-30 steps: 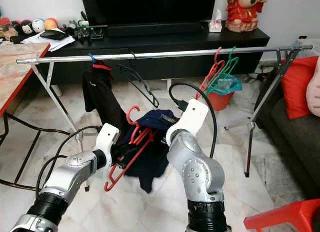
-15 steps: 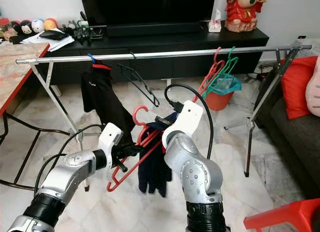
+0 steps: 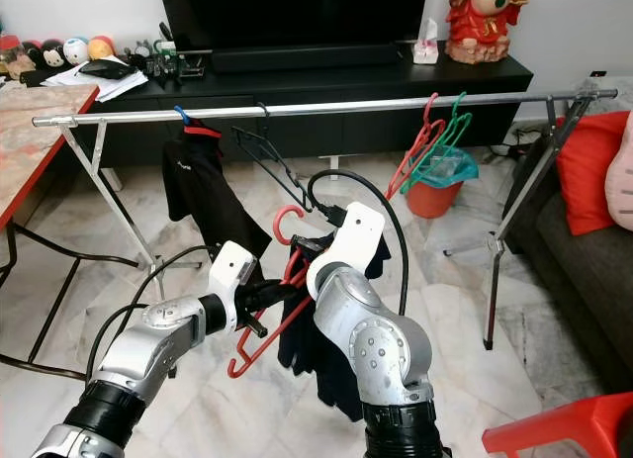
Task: Hang hanger
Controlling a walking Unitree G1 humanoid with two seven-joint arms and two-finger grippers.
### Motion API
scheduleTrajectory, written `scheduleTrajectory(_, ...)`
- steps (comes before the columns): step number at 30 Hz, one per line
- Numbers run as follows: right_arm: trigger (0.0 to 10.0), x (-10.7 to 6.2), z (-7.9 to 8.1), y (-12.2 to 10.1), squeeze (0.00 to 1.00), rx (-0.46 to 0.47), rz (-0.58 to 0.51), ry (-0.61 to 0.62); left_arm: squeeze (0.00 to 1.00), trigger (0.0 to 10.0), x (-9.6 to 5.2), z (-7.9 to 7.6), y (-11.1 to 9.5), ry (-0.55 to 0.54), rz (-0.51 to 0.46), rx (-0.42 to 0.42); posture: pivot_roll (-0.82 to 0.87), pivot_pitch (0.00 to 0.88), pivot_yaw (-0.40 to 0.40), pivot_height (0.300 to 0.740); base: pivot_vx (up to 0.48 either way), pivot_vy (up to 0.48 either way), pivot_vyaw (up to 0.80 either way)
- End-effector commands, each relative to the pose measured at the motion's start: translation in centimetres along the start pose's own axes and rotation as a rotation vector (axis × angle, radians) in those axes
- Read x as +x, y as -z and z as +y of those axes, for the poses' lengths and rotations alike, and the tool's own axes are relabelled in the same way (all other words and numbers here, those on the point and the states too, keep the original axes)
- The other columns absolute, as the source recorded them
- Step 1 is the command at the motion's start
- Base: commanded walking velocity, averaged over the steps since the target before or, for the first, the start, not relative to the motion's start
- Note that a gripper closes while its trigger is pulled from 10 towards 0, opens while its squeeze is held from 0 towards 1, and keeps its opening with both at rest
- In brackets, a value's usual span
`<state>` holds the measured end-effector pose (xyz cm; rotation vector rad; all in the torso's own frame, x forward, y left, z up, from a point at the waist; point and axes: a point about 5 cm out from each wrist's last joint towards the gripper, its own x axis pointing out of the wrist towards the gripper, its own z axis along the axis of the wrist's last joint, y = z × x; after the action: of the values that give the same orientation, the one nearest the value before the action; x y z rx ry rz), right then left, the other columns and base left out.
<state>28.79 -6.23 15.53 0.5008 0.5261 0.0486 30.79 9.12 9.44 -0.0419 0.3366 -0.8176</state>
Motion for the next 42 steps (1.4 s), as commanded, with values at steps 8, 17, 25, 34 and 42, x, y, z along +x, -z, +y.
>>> scheduleTrajectory(8, 10.0, -1.05, 5.04, 2.93, 0.0, 0.198, 0.127, -0.155, 0.0, 10.0, 0.42, 0.15, -2.13, -0.011, -0.09, 0.026, -0.06, 0.0, 0.02, 0.74, 0.0, 0.0, 0.0)
scheduleTrajectory(17, 10.0, -1.07, 5.06, 2.92, 1.0, 0.199, 0.127, -0.16, 0.0, 10.0, 0.43, 0.18, -2.2, -0.015, -0.099, 0.025, -0.06, 0.0, 0.02, 0.74, 0.0, 0.0, 0.0)
scheduleTrajectory(25, 10.0, -1.07, 5.06, 2.92, 1.0, 0.199, 0.127, -0.16, 0.0, 10.0, 0.43, 0.18, -2.2, -0.015, -0.099, 0.025, -0.06, 0.0, 0.02, 0.74, 0.0, 0.0, 0.0)
scheduleTrajectory(34, 10.0, -1.07, 5.06, 2.92, 1.0, 0.199, 0.127, -0.16, 0.0, 10.0, 0.43, 0.18, -2.2, -0.015, -0.099, 0.025, -0.06, 0.0, 0.02, 0.74, 0.0, 0.0, 0.0)
scheduleTrajectory(42, 10.0, -1.07, 5.06, 2.9, 1.0, 0.2, 0.126, -0.16, 0.0, 10.0, 0.45, 0.25, -2.28, -0.021, -0.107, 0.023, -0.06, 0.0, 0.02, 0.74, 0.0, 0.0, 0.0)
